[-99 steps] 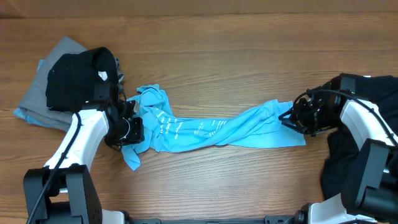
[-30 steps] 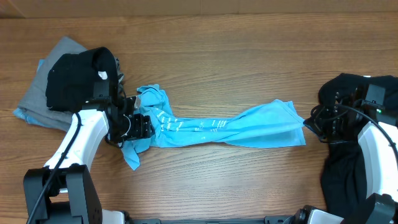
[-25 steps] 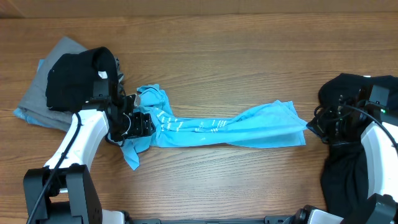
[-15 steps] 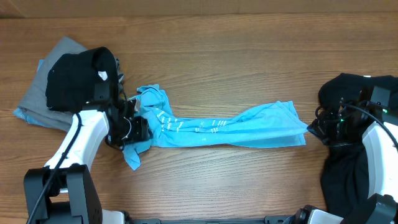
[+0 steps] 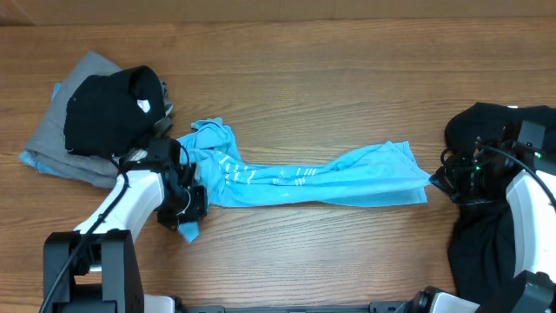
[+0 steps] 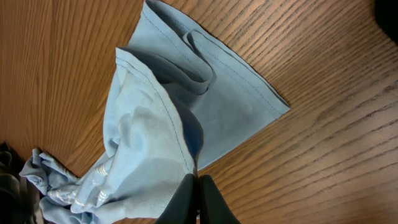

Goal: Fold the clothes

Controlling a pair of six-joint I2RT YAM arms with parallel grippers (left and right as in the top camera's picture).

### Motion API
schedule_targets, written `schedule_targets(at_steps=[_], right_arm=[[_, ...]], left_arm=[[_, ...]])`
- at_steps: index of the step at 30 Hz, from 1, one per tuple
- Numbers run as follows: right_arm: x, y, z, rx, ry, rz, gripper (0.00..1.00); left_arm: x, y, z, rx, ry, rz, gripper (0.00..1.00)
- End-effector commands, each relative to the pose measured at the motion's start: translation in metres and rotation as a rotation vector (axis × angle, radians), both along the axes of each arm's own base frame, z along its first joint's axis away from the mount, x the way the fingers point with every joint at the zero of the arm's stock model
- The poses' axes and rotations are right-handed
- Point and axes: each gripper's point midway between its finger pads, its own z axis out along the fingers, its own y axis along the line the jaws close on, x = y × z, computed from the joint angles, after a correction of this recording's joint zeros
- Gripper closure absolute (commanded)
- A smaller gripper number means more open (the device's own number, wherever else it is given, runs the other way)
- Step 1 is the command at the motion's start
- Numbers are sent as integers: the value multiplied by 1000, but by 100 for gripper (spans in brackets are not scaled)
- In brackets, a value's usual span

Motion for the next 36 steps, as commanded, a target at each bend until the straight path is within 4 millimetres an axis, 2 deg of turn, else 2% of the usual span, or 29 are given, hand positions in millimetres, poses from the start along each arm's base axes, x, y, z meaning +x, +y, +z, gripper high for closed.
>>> schedule_targets(at_steps=[1,5,8,9,11,14,17,18,21,26,32,36], right_arm=[[8,-7,15,-34,-52,-5,96],[8,-7,15,-34,-52,-5,96],[8,-7,15,-34,-52,-5,96],[8,-7,15,-34,-52,-5,96],[8,-7,15,-34,-53,-6,96],[9,-7,15,-36,-57,-6,96],[9,-7,15,-36,-56,-5,96],[9,-7,15,-35,-56,-5,96],[9,-7,15,-36,-56,-5,96],[9,-7,15,-35,-56,-5,96],[9,-7,15,-36,-57,-5,96],[10,-8,15,-40,-62,-5,96]], left_arm=[[3,4,26,26,51,1,95],[17,13,72,75,48,-8,96],[45,24,103,140,-40,-7,96],[59,29,113,171,-97,-4,96],[86,32,120,190,-206,-26,96],[103,31,114,183,-254,-26,95],[104,26,99,163,-208,-35,89],[101,26,88,161,-167,-39,83],[90,19,74,120,-83,-50,78],[80,3,75,21,-46,-81,64],[58,-11,80,-67,28,-120,65],[58,-12,76,-19,13,-204,63]])
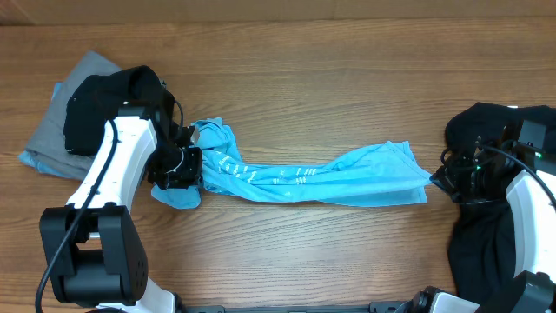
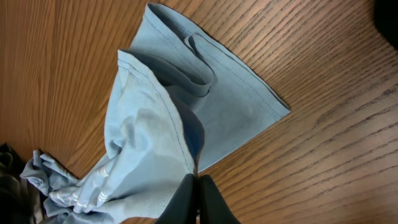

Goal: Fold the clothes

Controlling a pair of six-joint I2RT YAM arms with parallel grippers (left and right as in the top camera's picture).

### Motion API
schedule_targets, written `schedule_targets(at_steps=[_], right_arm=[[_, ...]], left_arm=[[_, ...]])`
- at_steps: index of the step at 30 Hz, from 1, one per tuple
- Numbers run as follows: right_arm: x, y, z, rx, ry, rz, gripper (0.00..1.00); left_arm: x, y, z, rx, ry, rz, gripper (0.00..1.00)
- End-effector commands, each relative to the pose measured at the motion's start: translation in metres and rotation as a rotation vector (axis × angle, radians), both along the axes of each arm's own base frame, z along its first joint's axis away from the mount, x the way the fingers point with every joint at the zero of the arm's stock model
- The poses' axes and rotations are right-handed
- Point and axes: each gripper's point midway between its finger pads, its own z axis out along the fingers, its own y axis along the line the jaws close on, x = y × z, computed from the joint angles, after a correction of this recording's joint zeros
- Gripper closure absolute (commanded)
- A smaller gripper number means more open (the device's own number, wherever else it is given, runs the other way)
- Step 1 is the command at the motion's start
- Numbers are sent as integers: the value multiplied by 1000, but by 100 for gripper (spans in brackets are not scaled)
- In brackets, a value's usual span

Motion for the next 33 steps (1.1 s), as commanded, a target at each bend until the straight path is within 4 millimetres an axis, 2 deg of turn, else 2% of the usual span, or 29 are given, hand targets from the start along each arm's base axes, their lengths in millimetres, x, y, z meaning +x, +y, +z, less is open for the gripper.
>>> schedule_targets(at_steps=[1,4,9,16,17,19,21,30,32,33], right_arm=[[8,-7,14,-38,-53,-5,96],[8,-8,14,-43,-50,-6,96],[8,-8,14,-43,-48,-6,96],[7,-8,14,-46,-51,4,96],[7,-8,14,-46,-51,4,96],[8,-8,14,-46,-51,4,96],[7,-8,14,-46,-51,4,96],[7,-8,13,-45,-48,7,96],[6,-8,13,-44,-44,7,96],[5,-7,13,-43,-42,7,96]], left_arm=[[6,-13,1,-5,-50,-111,63],[12,-28,-4,22,-94,-178,60],[15,-46,-10,79,-125,-206,48],[-8,-43,-31,97,-44,-110,48],[-8,-43,-32,97,-47,-110,52],[-2,-43,-32,95,-70,-107,83],[2,-44,-28,93,-78,-107,96],[10,-41,41,121,-70,-116,96],[1,-33,41,161,-32,-126,91],[-4,-28,38,189,-14,-122,86]])
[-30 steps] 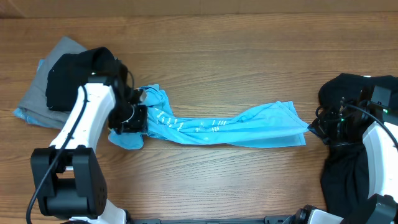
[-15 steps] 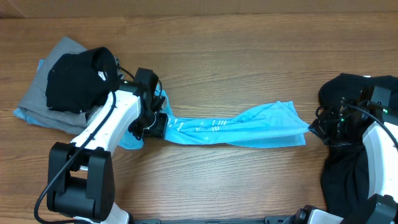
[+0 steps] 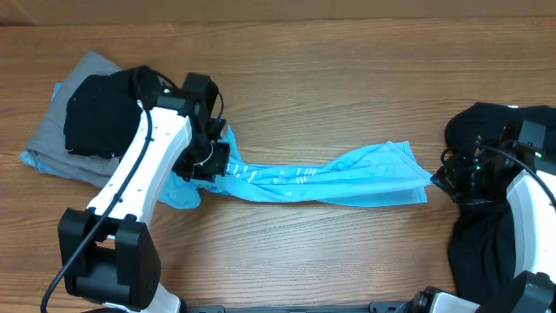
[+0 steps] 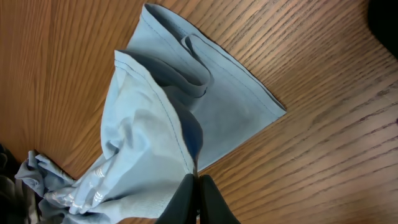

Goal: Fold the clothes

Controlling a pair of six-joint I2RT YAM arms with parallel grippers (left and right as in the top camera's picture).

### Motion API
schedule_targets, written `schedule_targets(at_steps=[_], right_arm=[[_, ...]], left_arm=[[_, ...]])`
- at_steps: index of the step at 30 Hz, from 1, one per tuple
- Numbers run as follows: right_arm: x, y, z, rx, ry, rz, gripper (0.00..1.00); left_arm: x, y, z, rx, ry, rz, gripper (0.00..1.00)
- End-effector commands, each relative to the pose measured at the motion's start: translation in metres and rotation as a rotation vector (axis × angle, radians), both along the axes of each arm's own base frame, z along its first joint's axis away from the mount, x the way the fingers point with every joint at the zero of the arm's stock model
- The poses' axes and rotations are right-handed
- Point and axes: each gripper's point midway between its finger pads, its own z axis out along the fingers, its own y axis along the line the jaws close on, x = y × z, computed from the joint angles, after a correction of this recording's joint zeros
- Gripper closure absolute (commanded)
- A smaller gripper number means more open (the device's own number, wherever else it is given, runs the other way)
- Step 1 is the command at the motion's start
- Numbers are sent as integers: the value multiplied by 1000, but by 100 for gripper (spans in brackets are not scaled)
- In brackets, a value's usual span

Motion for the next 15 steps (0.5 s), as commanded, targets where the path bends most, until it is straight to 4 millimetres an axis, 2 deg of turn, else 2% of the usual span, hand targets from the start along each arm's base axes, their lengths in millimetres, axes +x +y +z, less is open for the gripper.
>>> schedule_targets(at_steps=[1,4,7,12,15], right_arm=[[7,-6,14,-32,-47,3,96],[6,-6,14,-31,-46,3,96],[6,-5,14,-31,-44,4,96],[6,-5,14,-33,-47,10,96],[7,-6,14,-36,-50,13,96]], left_arm=[[-9,20,0,101,18,35,79],[-23,42,-25,175,67,117,66],[-27,60,-46,210,66,154,59],[-8,68,-66,205,-32,168,59],[0,68,-66,202,-65,167,68]])
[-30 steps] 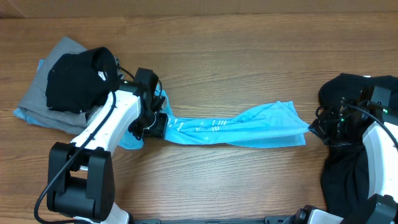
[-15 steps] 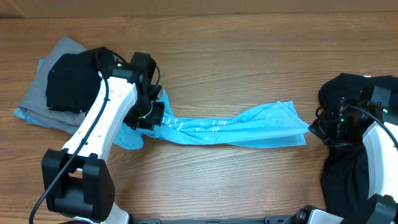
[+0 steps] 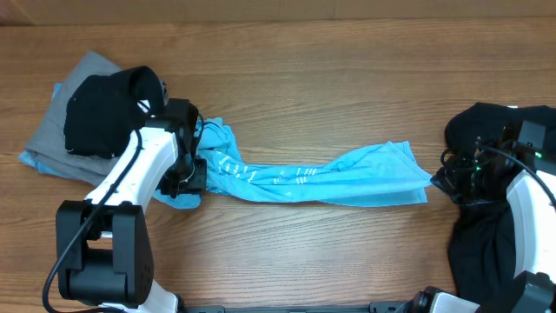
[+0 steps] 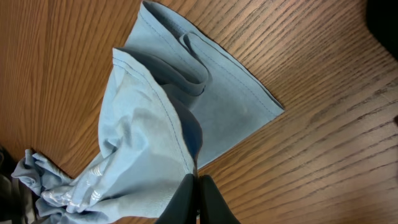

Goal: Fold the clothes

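Observation:
A light blue garment [image 3: 321,181] lies twisted in a long band across the middle of the table. My right gripper [image 3: 437,181] is at its right end. In the right wrist view the gripper [image 4: 197,182] is shut on the hem of the blue cloth [image 4: 143,137], whose folded corner lies flat on the wood. My left gripper [image 3: 193,176] sits on the bunched left end of the garment. Its fingers are hidden under the wrist, so their state does not show. A blue flap [image 3: 180,198] lies just below it.
A black garment [image 3: 104,109] rests on a grey one [image 3: 48,143] at the far left. A loose black pile [image 3: 491,130] lies at the right edge, around my right arm. Bare wood runs along the back and front of the table [image 3: 304,78].
My left gripper has come back from the upper part of the bunched left end to a spot lower and further left. The right gripper still holds the hem; the cloth barely shifted.
At first my left gripper was low at the garment's left corner near the table's front. Then it stood higher, with the corner drawn up under the bunched end. It then sat further right and up, and now lower left. The right gripper held the hem throughout.

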Controlling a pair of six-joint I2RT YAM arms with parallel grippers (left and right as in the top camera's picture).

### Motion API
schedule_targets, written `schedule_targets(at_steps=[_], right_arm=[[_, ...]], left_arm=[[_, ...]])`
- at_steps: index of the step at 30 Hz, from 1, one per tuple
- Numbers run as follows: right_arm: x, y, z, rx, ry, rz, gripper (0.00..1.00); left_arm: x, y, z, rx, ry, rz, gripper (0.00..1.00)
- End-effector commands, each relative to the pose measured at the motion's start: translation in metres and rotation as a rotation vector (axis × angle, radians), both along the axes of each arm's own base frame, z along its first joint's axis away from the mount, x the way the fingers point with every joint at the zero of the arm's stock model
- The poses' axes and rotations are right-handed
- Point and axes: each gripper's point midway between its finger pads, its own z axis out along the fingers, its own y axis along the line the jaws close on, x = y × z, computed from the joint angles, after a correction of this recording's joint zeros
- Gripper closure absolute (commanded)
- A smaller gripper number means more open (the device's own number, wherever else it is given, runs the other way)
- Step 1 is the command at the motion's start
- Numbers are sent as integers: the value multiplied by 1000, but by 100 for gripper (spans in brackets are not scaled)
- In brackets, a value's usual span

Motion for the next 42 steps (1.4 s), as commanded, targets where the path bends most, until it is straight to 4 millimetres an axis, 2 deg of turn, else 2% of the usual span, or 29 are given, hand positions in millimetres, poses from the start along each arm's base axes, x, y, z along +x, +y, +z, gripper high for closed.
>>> schedule_targets(at_steps=[1,5,8,10,12,14,17,22,26,30,34,37,41,42], right_arm=[[8,-6,14,-32,-55,3,96],[9,-6,14,-33,-58,3,96],[9,-6,14,-33,-57,3,96],[9,-6,14,-33,-58,3,96],[9,-6,14,-33,-57,3,96],[9,-6,14,-33,-57,3,96],[8,-6,14,-32,-55,3,96],[8,-6,14,-32,-54,3,96],[9,-8,14,-33,-57,-1,96],[8,-7,14,-32,-53,-2,96],[2,-16,10,-84,-16,-13,96],[5,-15,11,-77,-34,-10,96],[16,-4,27,-35,-127,69,96],[20,-6,40,-48,-154,74,96]], left_arm=[[7,4,1,22,-38,-8,70],[8,7,-1,37,-40,-59,64],[5,8,-7,45,-37,-60,66],[4,9,-10,45,-38,-60,75],[4,9,-9,44,-38,-59,92],[3,9,-8,45,-30,-59,96],[0,9,8,48,4,-57,96],[7,9,68,56,23,-28,96],[21,11,112,61,-39,-4,96],[27,19,126,102,-67,-5,96],[6,34,131,186,17,-6,96],[-2,28,130,149,46,-1,96],[-1,26,139,133,13,3,96],[1,25,148,129,-25,6,96]])
